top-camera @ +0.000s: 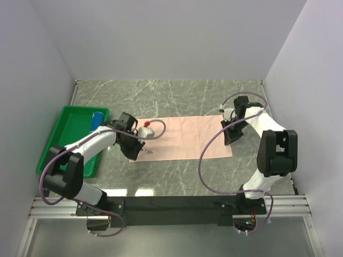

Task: Roll the towels
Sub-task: Fold the towel

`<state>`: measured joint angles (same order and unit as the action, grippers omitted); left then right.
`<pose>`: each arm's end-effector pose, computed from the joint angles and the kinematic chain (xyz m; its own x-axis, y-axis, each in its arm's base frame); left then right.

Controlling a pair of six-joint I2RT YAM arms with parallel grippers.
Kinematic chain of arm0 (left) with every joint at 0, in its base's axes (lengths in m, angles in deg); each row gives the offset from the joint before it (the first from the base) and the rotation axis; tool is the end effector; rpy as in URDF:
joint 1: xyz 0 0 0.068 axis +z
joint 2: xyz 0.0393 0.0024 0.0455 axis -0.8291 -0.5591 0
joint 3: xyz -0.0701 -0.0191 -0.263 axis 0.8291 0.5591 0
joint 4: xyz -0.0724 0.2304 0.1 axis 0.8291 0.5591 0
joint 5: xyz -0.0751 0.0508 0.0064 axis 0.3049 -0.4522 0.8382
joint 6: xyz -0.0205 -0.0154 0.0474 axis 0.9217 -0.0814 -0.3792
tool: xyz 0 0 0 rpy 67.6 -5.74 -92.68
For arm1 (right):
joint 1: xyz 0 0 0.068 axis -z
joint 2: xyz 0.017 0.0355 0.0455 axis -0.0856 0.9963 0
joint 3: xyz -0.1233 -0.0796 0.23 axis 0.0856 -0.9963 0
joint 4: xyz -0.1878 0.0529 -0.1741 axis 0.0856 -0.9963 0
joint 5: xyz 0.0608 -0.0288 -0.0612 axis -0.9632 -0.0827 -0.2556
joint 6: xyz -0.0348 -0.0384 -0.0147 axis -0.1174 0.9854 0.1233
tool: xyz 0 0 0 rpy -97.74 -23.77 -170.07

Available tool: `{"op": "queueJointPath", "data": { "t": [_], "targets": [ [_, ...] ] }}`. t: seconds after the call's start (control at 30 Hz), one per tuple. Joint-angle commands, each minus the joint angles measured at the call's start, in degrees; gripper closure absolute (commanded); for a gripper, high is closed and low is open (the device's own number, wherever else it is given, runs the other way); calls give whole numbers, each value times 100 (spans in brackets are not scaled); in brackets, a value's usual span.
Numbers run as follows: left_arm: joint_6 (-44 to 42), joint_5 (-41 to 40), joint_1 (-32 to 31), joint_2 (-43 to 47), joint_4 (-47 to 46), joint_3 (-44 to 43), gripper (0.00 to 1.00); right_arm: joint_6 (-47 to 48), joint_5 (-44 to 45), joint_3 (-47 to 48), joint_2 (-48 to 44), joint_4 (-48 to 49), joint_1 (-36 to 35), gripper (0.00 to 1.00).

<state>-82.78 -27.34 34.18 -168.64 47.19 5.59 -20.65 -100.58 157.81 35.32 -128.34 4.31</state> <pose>0.2375 -0.1073 0.1959 -0.6409 0.6728 -0.3697 0.7587 0.6284 -0.1717 0.3088 0.0142 0.2091 -0.9200 -0.3074 -0.2430 -0.3641 0.9000 0.2397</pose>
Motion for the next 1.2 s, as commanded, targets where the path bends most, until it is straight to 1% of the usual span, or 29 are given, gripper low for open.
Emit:
{"op": "queueJointPath", "data": {
  "t": [0.0, 0.07, 0.23, 0.53, 0.57, 0.7, 0.77, 1.0, 1.17],
  "targets": [
    [278, -366, -234, 111, -233, 234, 77, 110, 323, -270, -194, 216, 34, 87],
    [366, -437, -261, 41, -356, 305, 78, 57, 367, -410, -107, 322, 34, 91],
    [437, -779, -261, -74, -479, 244, 81, 13, 394, -508, -10, 480, 34, 91],
    [410, -868, -261, -381, -646, 331, 82, -48, 578, -569, 227, 656, 34, 92],
    [436, -920, -261, -469, -690, 340, 82, -66, 596, -604, 245, 674, 34, 94],
    [463, -1026, -261, -662, -769, 419, 84, -101, 815, -745, 351, 797, 34, 97],
    [445, -1105, -261, -654, -804, 481, 85, -66, 859, -841, 316, 805, 25, 98],
    [454, -1105, -261, -645, -796, 586, 86, 48, 807, -930, -246, 595, 25, 97],
    [419, -1140, -252, -663, -804, 604, 86, 92, 850, -982, -116, 594, 34, 97]
  ]
}}
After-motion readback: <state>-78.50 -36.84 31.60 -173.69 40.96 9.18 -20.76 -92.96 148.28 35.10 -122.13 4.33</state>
